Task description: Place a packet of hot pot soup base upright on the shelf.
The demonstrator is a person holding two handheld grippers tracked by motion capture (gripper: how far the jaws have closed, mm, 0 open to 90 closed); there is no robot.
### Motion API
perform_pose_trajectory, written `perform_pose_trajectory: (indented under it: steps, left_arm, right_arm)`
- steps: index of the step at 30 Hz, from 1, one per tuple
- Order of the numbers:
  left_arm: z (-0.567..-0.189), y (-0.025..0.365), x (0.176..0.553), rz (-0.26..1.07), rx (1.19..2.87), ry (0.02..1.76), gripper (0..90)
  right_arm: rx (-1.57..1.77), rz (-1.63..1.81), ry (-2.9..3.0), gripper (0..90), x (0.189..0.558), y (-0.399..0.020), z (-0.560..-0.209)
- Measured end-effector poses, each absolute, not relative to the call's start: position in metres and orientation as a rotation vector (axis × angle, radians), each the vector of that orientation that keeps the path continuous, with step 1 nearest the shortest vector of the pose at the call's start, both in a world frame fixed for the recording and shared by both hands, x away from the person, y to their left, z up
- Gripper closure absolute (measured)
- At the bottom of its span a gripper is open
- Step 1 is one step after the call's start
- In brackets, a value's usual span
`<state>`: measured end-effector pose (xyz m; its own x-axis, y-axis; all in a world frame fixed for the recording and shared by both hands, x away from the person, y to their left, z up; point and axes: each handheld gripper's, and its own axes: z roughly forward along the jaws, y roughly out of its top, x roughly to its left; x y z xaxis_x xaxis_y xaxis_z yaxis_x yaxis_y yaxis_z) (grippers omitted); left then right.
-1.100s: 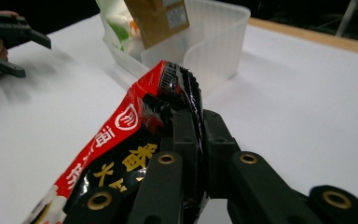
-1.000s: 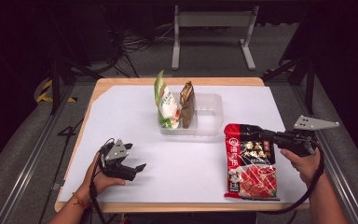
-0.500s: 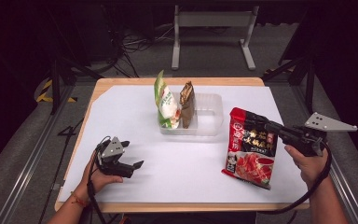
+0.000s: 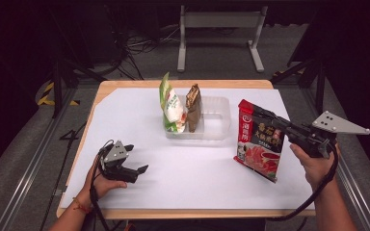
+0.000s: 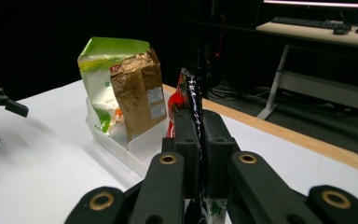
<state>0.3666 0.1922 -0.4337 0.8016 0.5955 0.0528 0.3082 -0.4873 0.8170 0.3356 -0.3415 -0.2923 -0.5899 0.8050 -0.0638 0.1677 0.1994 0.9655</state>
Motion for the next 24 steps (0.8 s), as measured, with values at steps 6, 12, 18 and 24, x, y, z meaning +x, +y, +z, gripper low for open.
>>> perform_pose_trajectory:
  steps: [6,12,18,24]
  left_arm:
    - [-0.434,0.19,0.367,0.407,2.112,0.66,9.7]
    - [-0.436,0.189,0.368,0.393,2.117,0.658,9.7]
    - [-0.436,0.187,0.367,0.405,2.125,0.651,9.7]
    - [-0.437,0.188,0.368,0.4,2.126,0.653,10.0]
  right_arm:
    - [0.902,1.402,1.874,86.9,0.337,-0.337,-0.285]
    - [0.906,1.396,1.84,86.9,0.338,-0.335,-0.28]
    - [0.913,1.398,1.81,86.9,0.34,-0.331,-0.276]
    - [0.908,1.401,1.798,86.8,0.342,-0.326,-0.273]
